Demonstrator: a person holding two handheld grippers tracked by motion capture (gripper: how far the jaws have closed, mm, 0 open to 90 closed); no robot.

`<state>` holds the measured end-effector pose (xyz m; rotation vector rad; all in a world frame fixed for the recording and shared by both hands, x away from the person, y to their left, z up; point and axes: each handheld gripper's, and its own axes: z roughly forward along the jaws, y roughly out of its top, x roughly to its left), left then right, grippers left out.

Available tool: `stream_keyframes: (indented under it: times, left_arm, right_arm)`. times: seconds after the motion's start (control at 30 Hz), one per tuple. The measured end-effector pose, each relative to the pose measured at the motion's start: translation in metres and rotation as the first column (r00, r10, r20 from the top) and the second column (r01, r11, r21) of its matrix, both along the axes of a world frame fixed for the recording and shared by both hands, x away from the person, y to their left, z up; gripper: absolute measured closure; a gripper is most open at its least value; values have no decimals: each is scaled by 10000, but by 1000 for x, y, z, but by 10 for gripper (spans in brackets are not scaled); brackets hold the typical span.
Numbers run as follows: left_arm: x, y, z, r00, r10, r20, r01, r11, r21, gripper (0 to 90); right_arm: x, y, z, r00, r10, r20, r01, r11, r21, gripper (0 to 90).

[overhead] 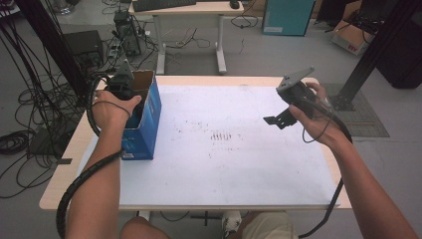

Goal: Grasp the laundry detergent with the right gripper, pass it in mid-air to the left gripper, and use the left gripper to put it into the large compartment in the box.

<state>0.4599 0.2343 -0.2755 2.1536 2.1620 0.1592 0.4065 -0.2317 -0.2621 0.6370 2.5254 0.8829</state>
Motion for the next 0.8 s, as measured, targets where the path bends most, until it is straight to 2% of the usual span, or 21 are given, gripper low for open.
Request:
stream_keyframes:
  times: [0.8]
  left_arm:
    - [0, -1, -1, 10000, -15, 75, 14, 9999, 101, 352]
  right_arm:
    - [0, 2, -2, 10000, 5, -58, -5, 10000, -51, 3]
